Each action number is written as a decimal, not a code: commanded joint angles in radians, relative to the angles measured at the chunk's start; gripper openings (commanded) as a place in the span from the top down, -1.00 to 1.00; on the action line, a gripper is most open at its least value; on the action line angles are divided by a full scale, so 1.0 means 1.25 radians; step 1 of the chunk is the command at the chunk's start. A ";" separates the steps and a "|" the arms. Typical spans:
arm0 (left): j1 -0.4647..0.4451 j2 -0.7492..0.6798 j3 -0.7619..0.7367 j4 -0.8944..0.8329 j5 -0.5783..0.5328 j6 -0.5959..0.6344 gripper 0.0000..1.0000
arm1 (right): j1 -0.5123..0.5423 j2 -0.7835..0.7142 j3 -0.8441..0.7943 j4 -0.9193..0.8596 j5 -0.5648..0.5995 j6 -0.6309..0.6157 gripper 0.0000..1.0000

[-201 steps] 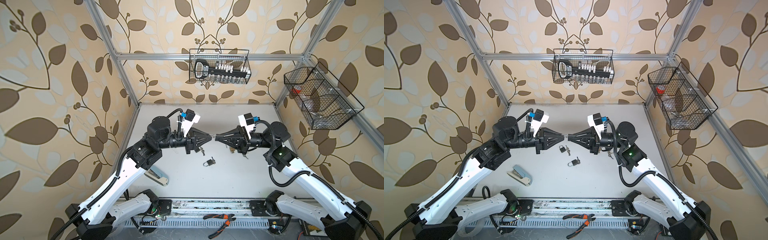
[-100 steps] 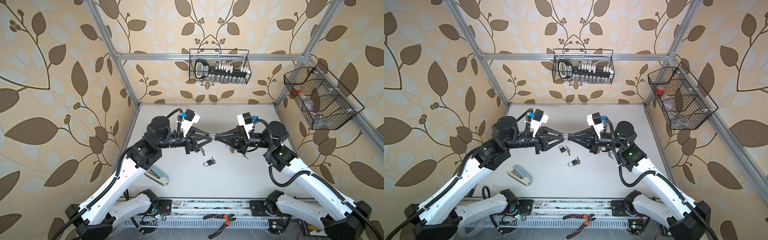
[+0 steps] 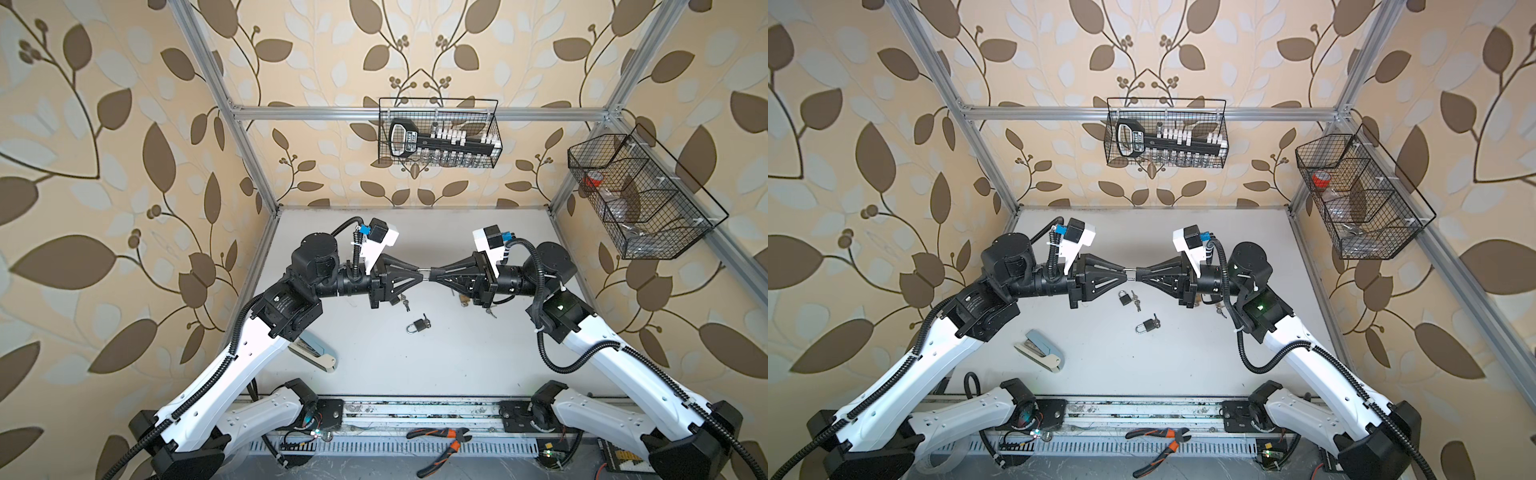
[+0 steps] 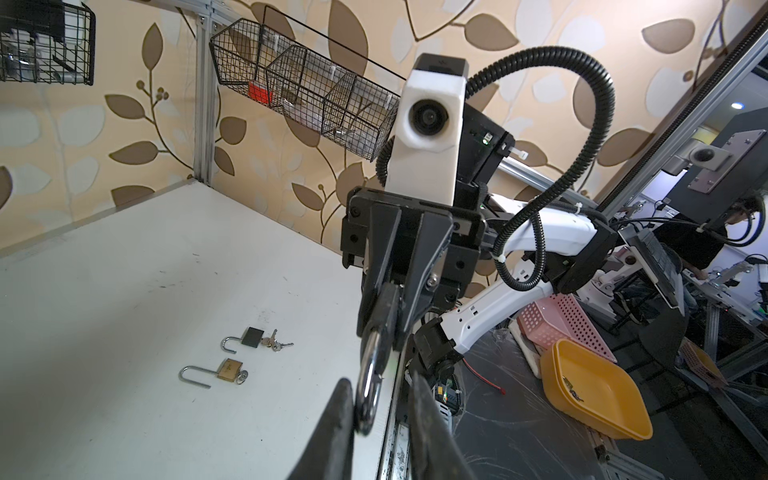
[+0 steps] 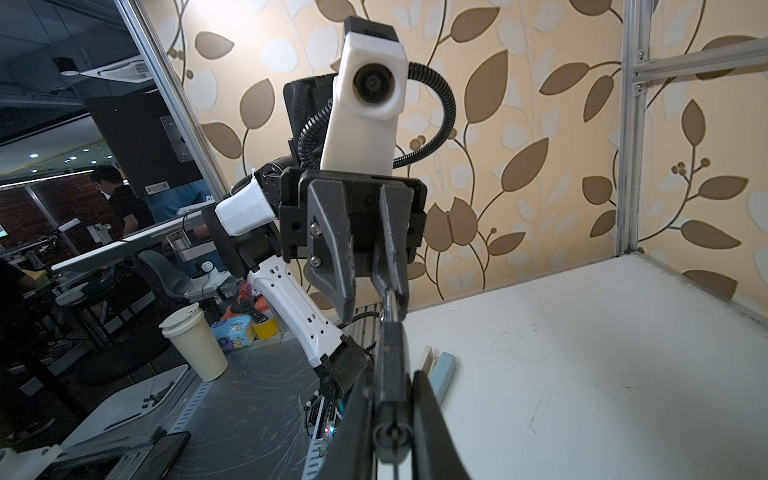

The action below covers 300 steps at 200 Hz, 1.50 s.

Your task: Lock with the key

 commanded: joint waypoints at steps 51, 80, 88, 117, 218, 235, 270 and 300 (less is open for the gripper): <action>-0.007 0.002 0.017 0.031 0.028 0.000 0.62 | 0.003 -0.010 0.025 0.022 0.002 0.003 1.00; -0.007 0.005 0.017 0.029 0.028 0.000 0.57 | 0.004 -0.010 0.026 0.027 0.001 0.005 1.00; -0.007 0.005 0.017 0.029 0.029 0.000 0.57 | 0.004 -0.010 0.027 0.027 0.000 0.006 1.00; -0.007 0.010 0.022 0.030 0.033 -0.001 0.59 | 0.004 -0.009 0.029 0.029 -0.001 0.009 1.00; -0.007 0.006 0.023 0.029 0.033 -0.003 0.75 | 0.004 -0.005 0.021 0.033 -0.003 0.006 1.00; -0.007 0.006 0.022 0.029 0.031 -0.002 0.75 | 0.004 -0.005 0.021 0.032 -0.001 0.004 1.00; -0.007 0.006 0.024 0.026 0.030 -0.004 1.00 | 0.004 -0.004 0.025 0.028 0.000 0.000 1.00; -0.007 0.001 0.015 0.043 0.030 -0.019 1.00 | 0.004 -0.004 0.020 0.036 0.003 0.005 1.00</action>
